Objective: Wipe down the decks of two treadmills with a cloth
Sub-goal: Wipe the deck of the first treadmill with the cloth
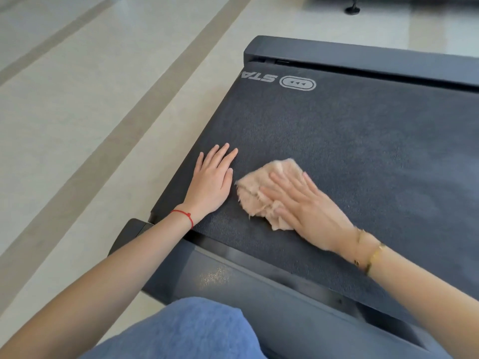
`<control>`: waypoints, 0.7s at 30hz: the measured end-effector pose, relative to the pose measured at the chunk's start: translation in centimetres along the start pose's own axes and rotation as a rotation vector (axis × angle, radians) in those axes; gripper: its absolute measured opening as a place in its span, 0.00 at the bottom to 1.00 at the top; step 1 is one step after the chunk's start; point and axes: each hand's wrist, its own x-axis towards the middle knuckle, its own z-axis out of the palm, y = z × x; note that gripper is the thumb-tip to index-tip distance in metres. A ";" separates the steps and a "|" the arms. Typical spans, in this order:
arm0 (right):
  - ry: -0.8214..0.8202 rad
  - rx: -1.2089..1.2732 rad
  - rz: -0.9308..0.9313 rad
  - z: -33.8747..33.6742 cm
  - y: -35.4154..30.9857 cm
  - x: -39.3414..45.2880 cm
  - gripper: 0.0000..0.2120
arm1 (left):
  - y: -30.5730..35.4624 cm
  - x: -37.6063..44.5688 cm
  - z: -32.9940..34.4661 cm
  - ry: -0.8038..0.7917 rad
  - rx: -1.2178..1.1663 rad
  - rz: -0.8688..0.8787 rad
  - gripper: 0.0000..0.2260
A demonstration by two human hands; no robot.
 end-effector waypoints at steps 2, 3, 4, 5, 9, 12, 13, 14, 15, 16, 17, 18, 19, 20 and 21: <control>-0.001 -0.005 0.187 -0.4 0.9 2.1 0.25 | 0.2 -0.1 0.0 0.007 0.003 -0.003 0.21; 0.002 0.024 0.271 -0.6 1.0 3.1 0.25 | 0.2 -0.1 0.0 0.012 0.007 -0.006 0.21; 0.018 0.056 0.317 -0.6 0.7 3.6 0.24 | 0.2 -0.1 -0.1 0.014 0.008 -0.008 0.21; 0.034 0.081 0.318 -0.5 0.1 3.7 0.24 | 0.3 -0.1 -0.1 0.014 0.008 -0.007 0.21; 0.029 0.015 0.031 0.8 -4.6 -0.8 0.24 | 0.3 -0.1 0.1 0.021 0.016 -0.002 0.21; 0.005 0.092 -0.037 1.3 -6.0 -3.7 0.24 | 0.3 -0.1 0.3 0.027 0.015 -0.003 0.21; 0.011 0.093 -0.027 1.2 -5.3 -3.7 0.24 | 0.3 -0.1 0.3 0.025 0.018 -0.002 0.21; 0.022 0.066 0.004 1.0 -4.1 -3.6 0.25 | 0.2 -0.1 0.4 0.020 0.022 -0.003 0.21; 0.045 0.018 0.054 0.9 -2.6 -3.1 0.25 | 0.2 0.0 0.4 0.016 0.027 -0.006 0.21; 0.082 -0.036 0.139 0.5 -0.6 -2.4 0.25 | 0.2 0.0 0.4 0.013 0.029 -0.009 0.21; 0.099 -0.067 0.258 0.1 1.5 -1.6 0.25 | 0.2 0.1 0.3 0.011 0.030 -0.012 0.21; 0.098 -0.043 0.381 -0.2 3.3 -1.0 0.25 | 0.1 0.1 0.3 0.007 0.031 -0.013 0.21; 0.089 0.007 0.479 -0.5 4.4 -0.5 0.24 | 0.2 0.1 0.3 0.002 0.033 -0.014 0.21; 0.089 0.043 0.520 -0.7 4.8 -0.2 0.24 | 0.2 0.1 0.4 -0.001 0.036 -0.015 0.21; 0.097 0.047 0.508 -0.7 4.4 -0.1 0.24 | 0.2 0.1 0.4 -0.001 0.039 -0.016 0.21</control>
